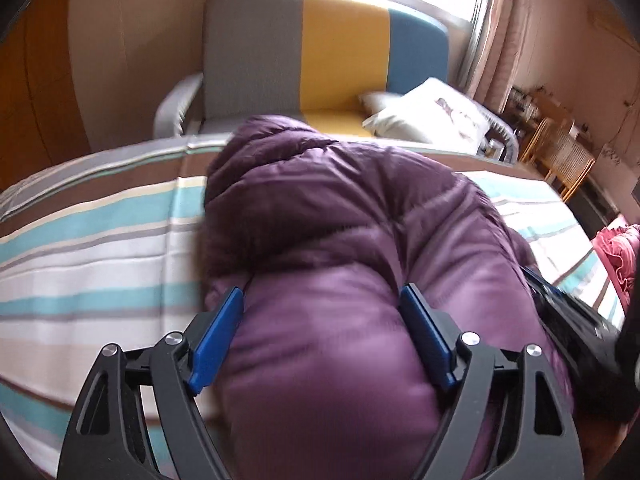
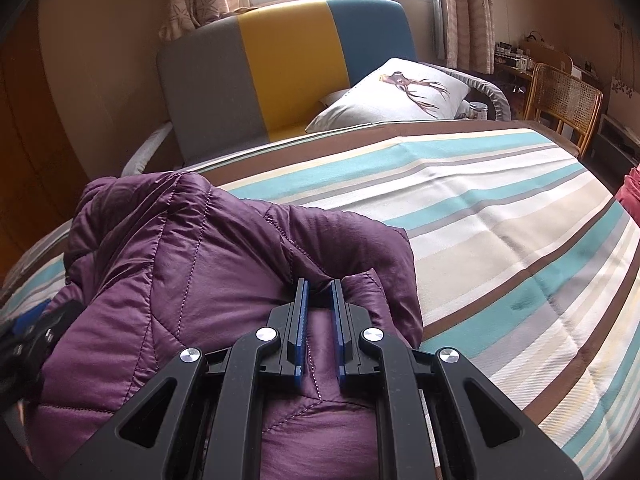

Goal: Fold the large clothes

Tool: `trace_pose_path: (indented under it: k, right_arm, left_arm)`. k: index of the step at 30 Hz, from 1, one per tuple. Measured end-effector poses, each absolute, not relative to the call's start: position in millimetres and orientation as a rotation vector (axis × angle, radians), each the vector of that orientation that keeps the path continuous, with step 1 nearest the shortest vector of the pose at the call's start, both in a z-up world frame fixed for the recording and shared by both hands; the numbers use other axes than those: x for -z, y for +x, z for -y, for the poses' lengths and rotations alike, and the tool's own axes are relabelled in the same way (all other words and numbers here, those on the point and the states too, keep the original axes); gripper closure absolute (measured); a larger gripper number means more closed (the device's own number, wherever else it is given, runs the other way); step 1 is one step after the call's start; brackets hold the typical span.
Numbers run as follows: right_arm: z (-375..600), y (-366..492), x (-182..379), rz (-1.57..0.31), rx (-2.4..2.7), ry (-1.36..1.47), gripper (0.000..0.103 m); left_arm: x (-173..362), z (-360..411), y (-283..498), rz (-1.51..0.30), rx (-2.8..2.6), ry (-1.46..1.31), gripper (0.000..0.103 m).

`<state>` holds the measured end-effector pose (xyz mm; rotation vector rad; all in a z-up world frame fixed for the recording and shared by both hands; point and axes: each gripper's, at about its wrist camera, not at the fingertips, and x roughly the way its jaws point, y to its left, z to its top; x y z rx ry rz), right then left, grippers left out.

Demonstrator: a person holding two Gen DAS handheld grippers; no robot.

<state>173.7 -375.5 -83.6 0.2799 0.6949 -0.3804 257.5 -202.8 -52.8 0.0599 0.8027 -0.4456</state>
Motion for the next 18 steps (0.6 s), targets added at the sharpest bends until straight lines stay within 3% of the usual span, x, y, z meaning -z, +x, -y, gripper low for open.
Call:
trace_pose_path:
  k: [9,18]
  right_arm:
    - [361.5,125.8,55.8,-0.632,0.339,0.244,0.091]
    - [366.6,129.7,82.3,-0.666,0.341,0.266,0.091]
  left_arm:
    - [44.9,166.4,201.9,-0.736,0.511,0.009,0.016]
    - [68.8,178.4,209.4,-0.758,0.537,0.08,0.014]
